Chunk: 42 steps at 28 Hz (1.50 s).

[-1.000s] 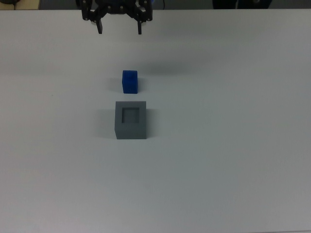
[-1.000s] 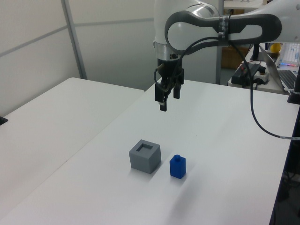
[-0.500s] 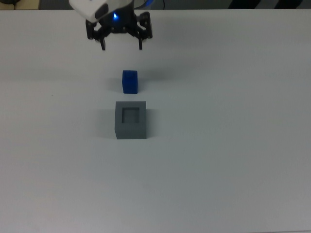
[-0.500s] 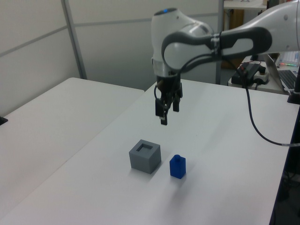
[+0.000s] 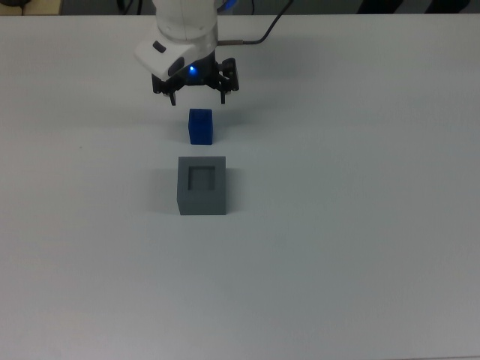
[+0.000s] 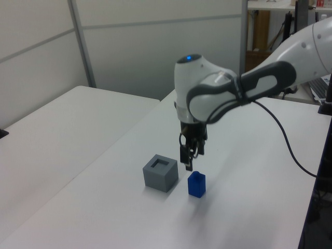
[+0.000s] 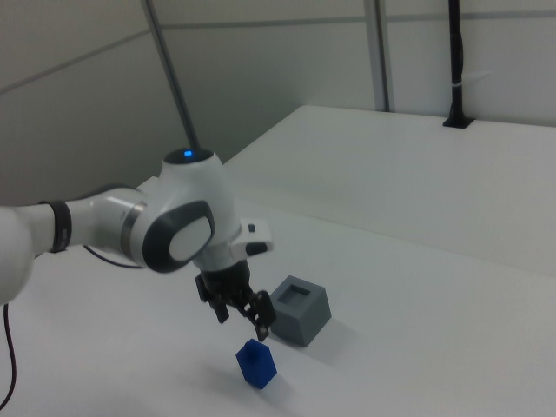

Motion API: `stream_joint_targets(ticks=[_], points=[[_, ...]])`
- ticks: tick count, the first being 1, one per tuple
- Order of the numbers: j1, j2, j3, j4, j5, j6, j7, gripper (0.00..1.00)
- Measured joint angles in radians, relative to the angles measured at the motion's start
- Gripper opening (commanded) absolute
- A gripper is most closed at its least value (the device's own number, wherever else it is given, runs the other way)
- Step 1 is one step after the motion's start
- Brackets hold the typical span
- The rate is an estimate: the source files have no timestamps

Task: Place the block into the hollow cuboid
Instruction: 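Lower the open gripper down onto the blue block, then close the gripper on the blue block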

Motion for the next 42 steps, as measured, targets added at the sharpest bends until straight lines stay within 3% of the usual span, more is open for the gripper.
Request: stream_joint_targets(ticks=[6,15,22,34,38,42], points=[[0.000,0.007,0.000,-0.058,0.000,0.031,0.000,1.00],[-0.001,0.056,0.000,-0.069,-0.018,0.075,0.000,1.00],[-0.001,0.107,0.000,-0.070,-0.019,0.128,0.003,0.69],[0.001,0.093,0.015,-0.065,-0.019,0.085,0.005,0.67],[0.001,0.088,0.019,-0.065,-0.019,0.084,0.006,0.55],[0.000,0.086,0.019,-0.053,-0.019,0.084,0.007,0.55]])
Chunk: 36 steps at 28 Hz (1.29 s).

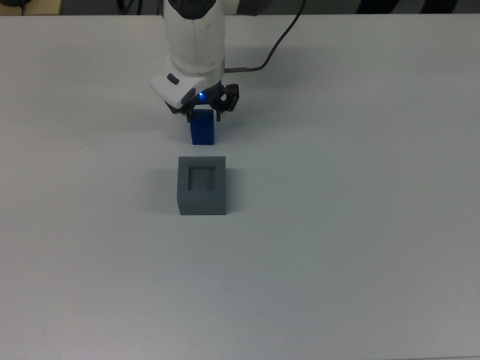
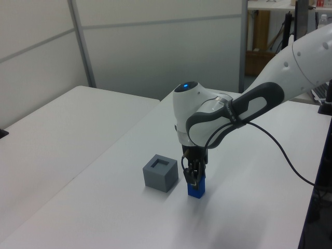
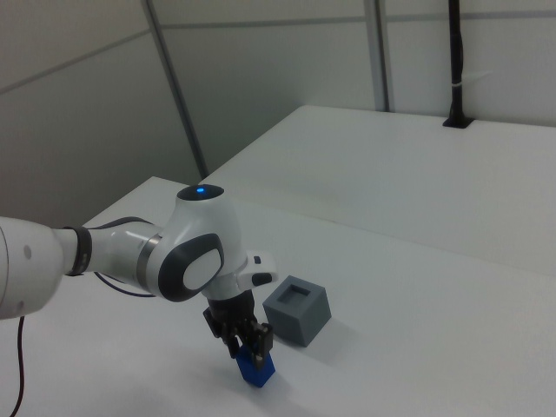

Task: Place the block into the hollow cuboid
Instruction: 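Close the gripper on the blue block, then lift the blue block and carry it over the grey hollow cube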

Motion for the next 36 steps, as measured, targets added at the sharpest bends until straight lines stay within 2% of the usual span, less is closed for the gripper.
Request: stream_joint_targets(ticks=[2,6,15,20,26,30,34,36], points=[[-0.001,0.000,0.000,0.010,0.000,0.000,0.001,0.54],[-0.003,0.000,0.000,0.026,0.000,0.000,0.001,0.44],[-0.003,0.000,0.000,0.029,-0.005,0.000,0.001,0.43],[-0.003,0.000,0.000,0.030,-0.025,0.000,0.001,0.30],[-0.007,-0.001,0.000,0.045,-0.030,-0.002,0.001,0.30],[-0.015,-0.005,-0.002,0.094,-0.030,-0.066,0.001,0.31],[-0.035,-0.005,-0.005,0.209,-0.026,-0.182,0.001,0.31],[-0.042,-0.003,-0.007,0.258,-0.009,-0.217,0.001,0.31]])
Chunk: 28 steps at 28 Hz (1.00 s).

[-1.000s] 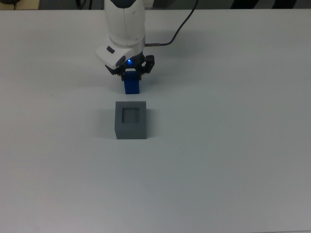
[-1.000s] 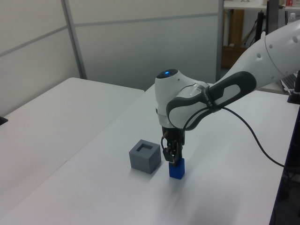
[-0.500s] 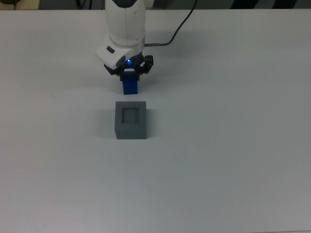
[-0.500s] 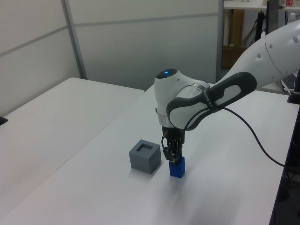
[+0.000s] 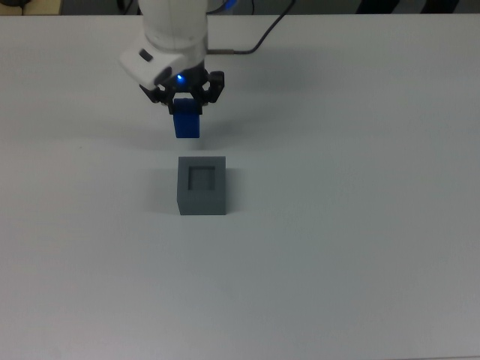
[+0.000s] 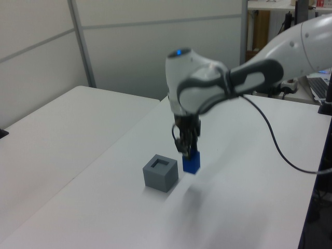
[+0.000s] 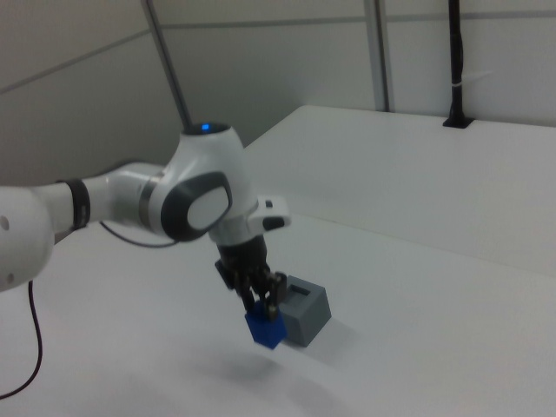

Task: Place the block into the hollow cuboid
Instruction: 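Lift the blue block and carry it over the grey hollow cube, then lower the blue block into the cube's square opening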

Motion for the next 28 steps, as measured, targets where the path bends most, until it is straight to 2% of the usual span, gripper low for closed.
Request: stream_joint_targets(ticks=[3,6,14,20,28], points=[[-0.006,0.021,-0.002,0.086,0.030,-0.036,0.000,0.31],[-0.006,0.059,-0.002,0.155,0.039,-0.063,0.001,0.31],[0.002,0.229,-0.001,0.331,0.050,-0.092,0.054,0.31],[0.006,0.303,0.000,0.409,0.051,-0.092,0.065,0.31],[0.007,0.321,0.002,0.433,0.051,-0.092,0.065,0.32]])
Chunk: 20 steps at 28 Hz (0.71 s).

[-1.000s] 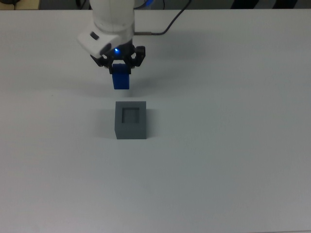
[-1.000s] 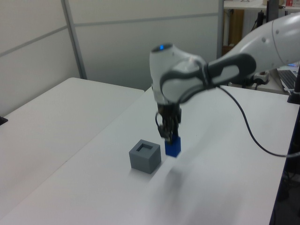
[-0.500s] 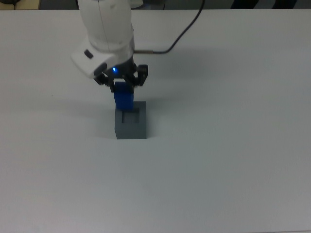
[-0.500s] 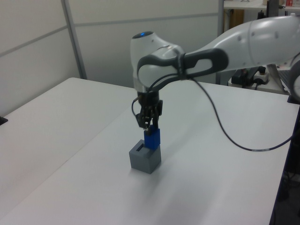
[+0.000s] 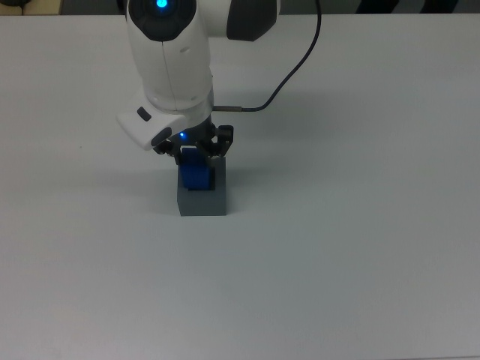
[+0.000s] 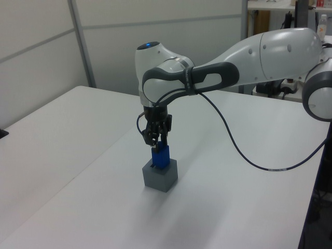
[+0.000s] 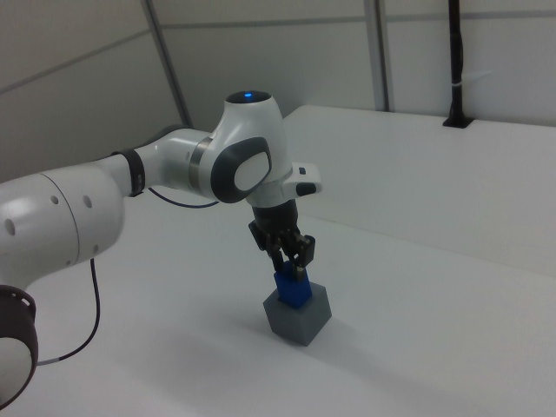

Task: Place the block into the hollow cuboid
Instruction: 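Lower the blue block into the cube's square opening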

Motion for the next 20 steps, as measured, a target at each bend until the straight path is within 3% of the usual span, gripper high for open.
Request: stream_joint_targets(ticks=[7,12,20], points=[[0.000,0.000,0.006,0.001,0.000,0.000,-0.001,0.36],[0.000,0.001,0.012,0.001,0.000,0.000,-0.030,0.47],[0.000,0.001,0.013,0.001,0.000,-0.001,-0.057,0.47]])
